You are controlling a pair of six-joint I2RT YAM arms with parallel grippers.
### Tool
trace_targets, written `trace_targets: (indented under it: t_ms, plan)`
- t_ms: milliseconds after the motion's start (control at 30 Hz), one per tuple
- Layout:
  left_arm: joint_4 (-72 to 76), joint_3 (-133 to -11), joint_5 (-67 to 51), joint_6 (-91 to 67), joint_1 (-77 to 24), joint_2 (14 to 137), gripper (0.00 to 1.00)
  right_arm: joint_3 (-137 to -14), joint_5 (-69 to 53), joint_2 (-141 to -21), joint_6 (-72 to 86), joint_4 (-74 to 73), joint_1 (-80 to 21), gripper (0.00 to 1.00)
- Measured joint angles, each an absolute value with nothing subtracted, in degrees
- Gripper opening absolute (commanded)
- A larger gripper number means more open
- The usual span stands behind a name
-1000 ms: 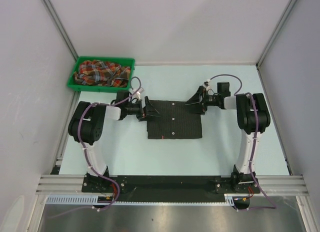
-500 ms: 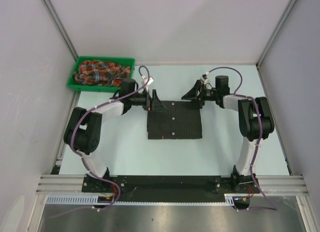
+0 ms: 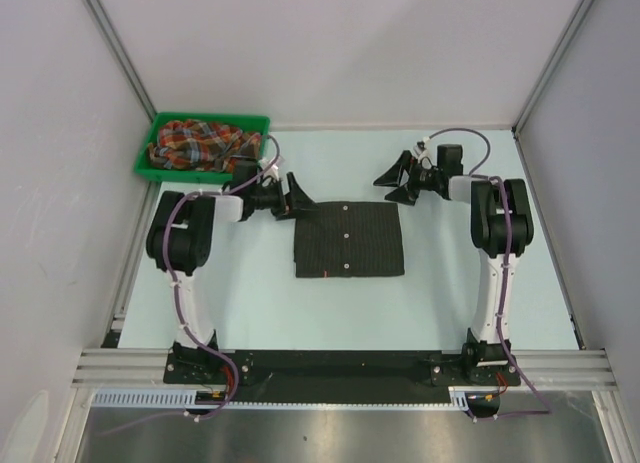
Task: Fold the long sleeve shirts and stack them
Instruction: Fold the shirt
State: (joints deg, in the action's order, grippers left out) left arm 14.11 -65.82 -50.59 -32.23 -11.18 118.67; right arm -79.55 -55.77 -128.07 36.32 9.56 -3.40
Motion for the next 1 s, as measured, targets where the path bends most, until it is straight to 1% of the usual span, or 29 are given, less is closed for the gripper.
trace_targets:
  t_ms: [33,67,133,233,267,333,367,433,467,567,667,767,867,1000]
  plan:
    - [13.5,-64.0,-50.3,-31.3,-10.7,116.8,0.99,-82.5,-54.7,-128.8,34.4,6.2,-3.4,0.95]
    - [12.2,-62.5,-50.1,-30.3,-10.2,114.7,1.00,-84.4,-53.2,-129.0,32.3,4.1,-3.4,0.95]
    - [7.0,-59.0,-49.5,-26.2,-9.6,107.6,0.99,-88.5,-50.0,-128.9,26.7,-1.8,-4.1,0.95]
    - [-0.8,-56.1,-48.2,-19.0,-8.7,92.7,0.99,-91.9,-44.8,-126.1,17.3,-10.5,-6.6,0.91]
    - [-2.8,-55.4,-47.9,-16.9,-8.0,87.1,0.99,-92.3,-43.2,-124.4,14.2,-13.1,-8.0,0.86]
    - [-5.9,-54.8,-46.0,-13.7,-5.8,77.3,0.99,-92.5,-39.7,-119.9,8.7,-17.5,-11.5,0.81]
    - [-7.7,-54.7,-44.8,-12.1,-4.0,71.8,0.99,-92.5,-37.4,-116.8,5.8,-20.1,-14.5,0.75]
    - [-10.0,-54.7,-42.5,-10.1,-0.4,64.9,0.99,-91.9,-33.9,-111.0,1.6,-22.5,-20.8,0.70]
    - [-11.2,-54.7,-41.6,-9.6,1.1,63.1,0.99,-91.3,-32.7,-108.6,0.2,-22.9,-23.8,0.63]
    - [-15.4,-54.7,-38.9,-8.9,5.5,60.0,0.99,-87.8,-29.1,-102.0,-3.4,-23.3,-34.9,0.52]
    - [-20.0,-54.7,-39.0,-8.8,9.6,61.7,1.00,-84.9,-26.4,-101.8,-4.9,-23.8,-43.2,0.50]
    - [-23.8,-54.7,-38.6,-8.8,11.7,64.4,1.00,-83.7,-23.3,-105.9,-5.5,-24.9,-47.8,0.49]
    - [-25.8,-54.4,-38.5,-8.5,11.9,64.4,0.99,-83.6,-20.1,-111.3,-6.3,-26.0,-51.2,0.49]
    - [-26.3,-54.4,-38.7,-8.5,11.9,64.2,1.00,-83.5,-16.7,-115.2,-7.3,-26.2,-54.1,0.48]
